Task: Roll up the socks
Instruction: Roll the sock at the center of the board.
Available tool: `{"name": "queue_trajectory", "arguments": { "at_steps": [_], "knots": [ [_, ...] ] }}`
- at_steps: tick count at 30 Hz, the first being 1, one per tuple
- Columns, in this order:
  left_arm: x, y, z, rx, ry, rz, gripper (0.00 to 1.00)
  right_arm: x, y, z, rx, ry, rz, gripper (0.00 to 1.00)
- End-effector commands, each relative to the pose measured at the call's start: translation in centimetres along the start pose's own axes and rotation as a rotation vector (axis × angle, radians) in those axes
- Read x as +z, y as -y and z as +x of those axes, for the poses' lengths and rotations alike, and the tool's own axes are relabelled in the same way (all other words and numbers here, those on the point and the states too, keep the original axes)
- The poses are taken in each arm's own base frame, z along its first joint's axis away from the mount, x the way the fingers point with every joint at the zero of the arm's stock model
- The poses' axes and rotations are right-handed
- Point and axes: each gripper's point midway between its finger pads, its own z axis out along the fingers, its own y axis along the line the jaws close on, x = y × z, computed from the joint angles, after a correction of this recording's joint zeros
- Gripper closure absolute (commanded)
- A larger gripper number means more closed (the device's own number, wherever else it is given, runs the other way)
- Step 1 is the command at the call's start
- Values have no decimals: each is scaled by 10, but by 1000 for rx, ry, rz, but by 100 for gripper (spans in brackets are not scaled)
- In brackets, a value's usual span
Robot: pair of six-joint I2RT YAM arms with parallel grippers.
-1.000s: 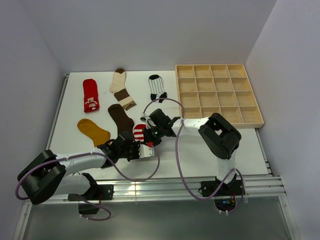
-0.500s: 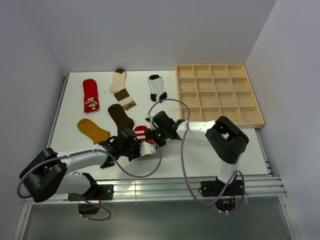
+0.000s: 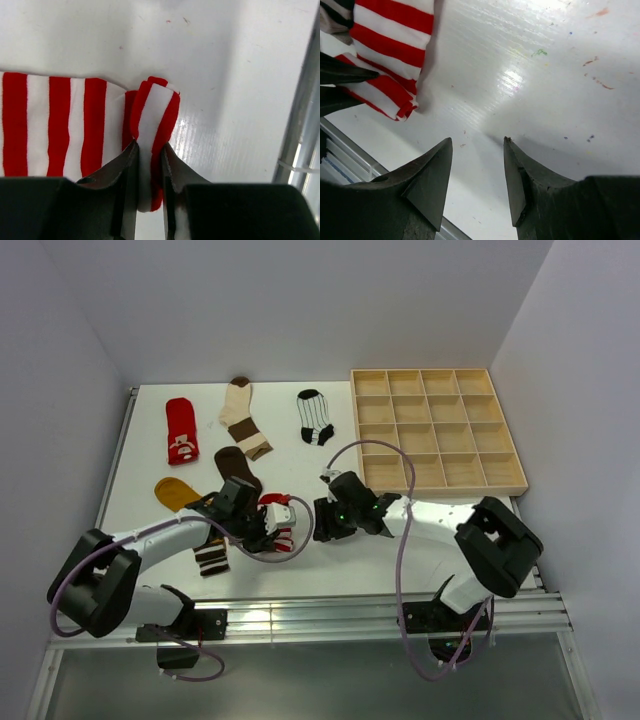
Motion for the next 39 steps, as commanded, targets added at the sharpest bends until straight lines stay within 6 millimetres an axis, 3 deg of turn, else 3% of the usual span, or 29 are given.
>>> {"name": "queue_trajectory", "arguments": {
  "at_steps": [1,4,5,9,11,21,30,39],
  "knots": [
    [-5,15,-1,-30,10,132,100,-19,-12,-35,-42,185,-26,47],
    [-9,17,4,-77,-1,192,100,-28,-30,-45,-109,263,-62,47],
    [-12,13,-5,-68,13,206,100,-29,-34,-45,-121,270,-75,47],
    [-20,1,-2,-142,26,297,100,-28,-51,-56,-184,320,-123,48],
    [-27,-1,-7,-169,48,329,100,-21,-60,-54,-229,318,-123,48],
    [-29,-8,7,-243,10,415,100,13,-110,-55,-372,347,-166,47],
    [-31,-8,12,-293,-17,464,100,30,-138,-52,-442,354,-197,45],
    [-29,-11,12,-304,-19,459,100,45,-149,-35,-477,326,-186,46]
  ]
}}
